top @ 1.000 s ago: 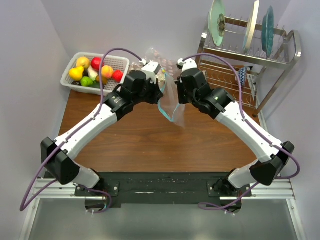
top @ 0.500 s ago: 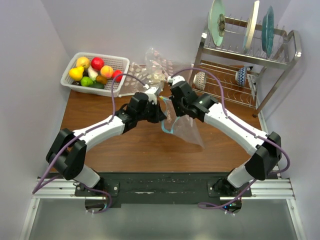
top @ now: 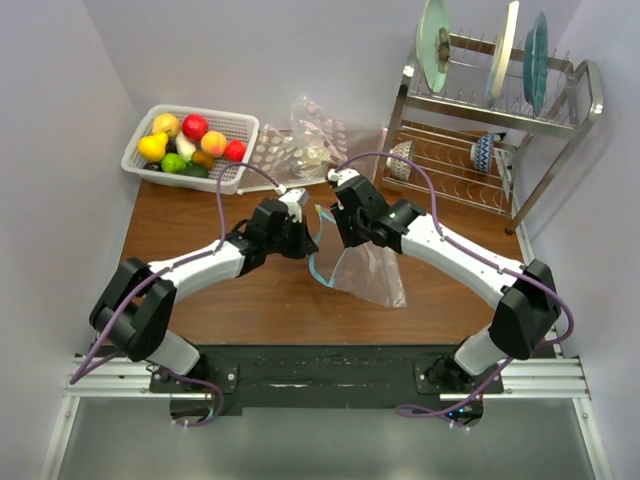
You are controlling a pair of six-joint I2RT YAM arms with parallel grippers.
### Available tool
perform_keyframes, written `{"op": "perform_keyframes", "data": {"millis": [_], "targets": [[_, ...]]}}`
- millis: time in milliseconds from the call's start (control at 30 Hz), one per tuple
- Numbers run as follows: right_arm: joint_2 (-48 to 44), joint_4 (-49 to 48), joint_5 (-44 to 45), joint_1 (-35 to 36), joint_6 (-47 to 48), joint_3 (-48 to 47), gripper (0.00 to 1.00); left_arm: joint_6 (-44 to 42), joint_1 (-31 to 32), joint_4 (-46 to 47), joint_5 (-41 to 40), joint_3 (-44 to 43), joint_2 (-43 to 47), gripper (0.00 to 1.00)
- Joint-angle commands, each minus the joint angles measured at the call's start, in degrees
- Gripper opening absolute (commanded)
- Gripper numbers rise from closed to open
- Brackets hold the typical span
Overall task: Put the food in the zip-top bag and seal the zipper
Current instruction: Open the zipper of the food storage bag.
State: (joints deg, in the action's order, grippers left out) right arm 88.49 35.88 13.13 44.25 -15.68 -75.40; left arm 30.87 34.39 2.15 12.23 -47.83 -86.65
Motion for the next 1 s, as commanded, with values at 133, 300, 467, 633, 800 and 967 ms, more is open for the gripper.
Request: {"op": "perform_keyframes", "data": {"millis": [133, 300, 467, 633, 800, 967], "targets": [[-0.6, 0.68, -1.27, 0.31, -1.46, -3.44, 0.34, 0.86, -0.11, 6.11, 1.22, 2.31, 6.76, 0.0], [0.63, 3.32, 0.32, 1.1, -1.28, -5.72, 0.08, 1.21, 0.24, 6.2, 0.61, 3.01, 9.13, 0.0], [-0.95, 2.36, -3.45, 1.28, -2.25, -5.9, 0.0, 1.21, 0.15, 6.55, -2.55, 3.27, 7.47, 0.0], [-1.21, 3.14, -0.21, 1.19, -2.42, -6.25, 0.0, 0.68, 0.15, 5.85, -6.94, 2.4, 5.36, 0.0], [-0.69, 4.81, 5.67, 1.19, -1.02, -7.22, 0.0, -0.37, 0.15, 2.59, -8.45, 1.16, 2.81, 0.0], [-0.6, 5.43, 9.02, 1.19, 0.47, -8.1, 0.0, -0.11, 0.15, 5.05, -8.54, 3.53, 2.54, 0.0]]}}
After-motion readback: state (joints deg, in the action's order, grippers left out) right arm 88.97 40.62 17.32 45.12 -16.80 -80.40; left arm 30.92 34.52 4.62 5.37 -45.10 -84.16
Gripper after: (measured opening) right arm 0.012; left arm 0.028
